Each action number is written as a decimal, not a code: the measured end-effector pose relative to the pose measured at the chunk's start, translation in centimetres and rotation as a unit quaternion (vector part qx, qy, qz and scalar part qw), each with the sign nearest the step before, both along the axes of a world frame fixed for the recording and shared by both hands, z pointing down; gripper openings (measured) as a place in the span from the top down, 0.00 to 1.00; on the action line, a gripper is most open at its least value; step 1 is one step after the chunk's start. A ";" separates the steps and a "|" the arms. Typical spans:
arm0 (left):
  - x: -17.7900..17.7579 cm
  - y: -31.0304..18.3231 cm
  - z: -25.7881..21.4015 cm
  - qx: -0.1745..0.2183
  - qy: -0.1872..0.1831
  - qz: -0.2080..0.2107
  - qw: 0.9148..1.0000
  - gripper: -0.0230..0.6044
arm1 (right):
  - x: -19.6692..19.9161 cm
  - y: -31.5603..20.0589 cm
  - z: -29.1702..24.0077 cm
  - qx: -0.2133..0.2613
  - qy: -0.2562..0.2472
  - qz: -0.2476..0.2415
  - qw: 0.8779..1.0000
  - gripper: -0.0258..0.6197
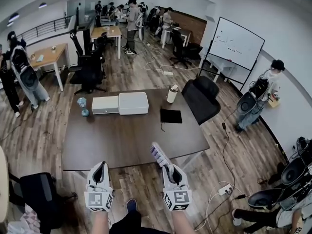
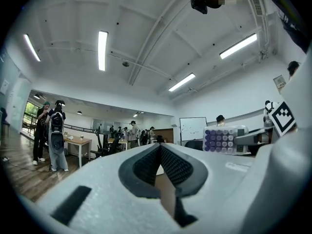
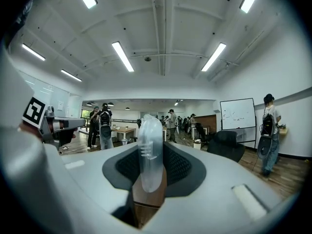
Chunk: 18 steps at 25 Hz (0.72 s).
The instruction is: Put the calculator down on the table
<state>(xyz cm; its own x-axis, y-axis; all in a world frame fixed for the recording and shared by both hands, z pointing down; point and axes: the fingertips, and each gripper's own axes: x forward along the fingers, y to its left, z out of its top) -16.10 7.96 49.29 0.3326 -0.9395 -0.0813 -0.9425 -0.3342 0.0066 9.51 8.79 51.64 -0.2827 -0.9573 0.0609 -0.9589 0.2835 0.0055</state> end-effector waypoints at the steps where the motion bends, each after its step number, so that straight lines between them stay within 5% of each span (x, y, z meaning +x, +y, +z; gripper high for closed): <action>1: -0.3 -1.6 -0.1 0.001 0.000 0.002 1.000 0.97 | -0.5 -1.5 0.0 0.000 0.001 0.001 1.000 0.78; 18: -2.3 -18.1 -1.2 0.015 0.010 0.023 1.000 0.97 | -2.0 -16.4 -0.9 0.002 0.009 0.029 1.000 0.78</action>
